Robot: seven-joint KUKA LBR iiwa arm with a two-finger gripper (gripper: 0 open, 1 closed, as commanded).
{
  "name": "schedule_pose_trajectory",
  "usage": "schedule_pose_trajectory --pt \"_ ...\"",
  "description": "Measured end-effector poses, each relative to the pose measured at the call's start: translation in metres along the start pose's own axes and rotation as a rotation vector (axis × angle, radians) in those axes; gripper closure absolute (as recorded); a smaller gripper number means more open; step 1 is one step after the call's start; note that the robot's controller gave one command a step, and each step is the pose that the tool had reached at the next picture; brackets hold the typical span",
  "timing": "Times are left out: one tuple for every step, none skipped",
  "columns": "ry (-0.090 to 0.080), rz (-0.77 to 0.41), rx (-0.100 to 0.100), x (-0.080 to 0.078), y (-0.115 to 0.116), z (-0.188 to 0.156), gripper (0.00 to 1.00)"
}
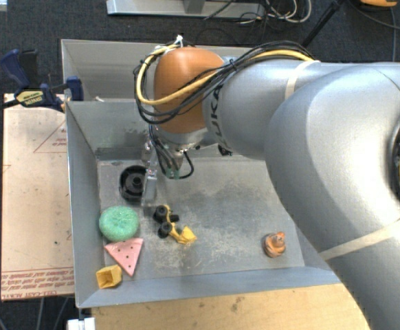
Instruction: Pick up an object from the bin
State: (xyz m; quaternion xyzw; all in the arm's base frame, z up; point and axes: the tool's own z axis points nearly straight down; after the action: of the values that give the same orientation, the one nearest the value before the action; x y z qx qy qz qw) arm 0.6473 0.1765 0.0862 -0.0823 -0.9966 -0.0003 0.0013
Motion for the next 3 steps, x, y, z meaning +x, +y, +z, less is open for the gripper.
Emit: schedule_pose_trajectory --pt "-0.007 -0.025 -0.002 -0.004 0.01 -0.014 0.0" --pt "-0.004 -0.259 -0.001 0.004 0.019 0.009 0.0" --pt "-0.005 -0.41 -0.001 0.014 0.073 0.016 1.0"
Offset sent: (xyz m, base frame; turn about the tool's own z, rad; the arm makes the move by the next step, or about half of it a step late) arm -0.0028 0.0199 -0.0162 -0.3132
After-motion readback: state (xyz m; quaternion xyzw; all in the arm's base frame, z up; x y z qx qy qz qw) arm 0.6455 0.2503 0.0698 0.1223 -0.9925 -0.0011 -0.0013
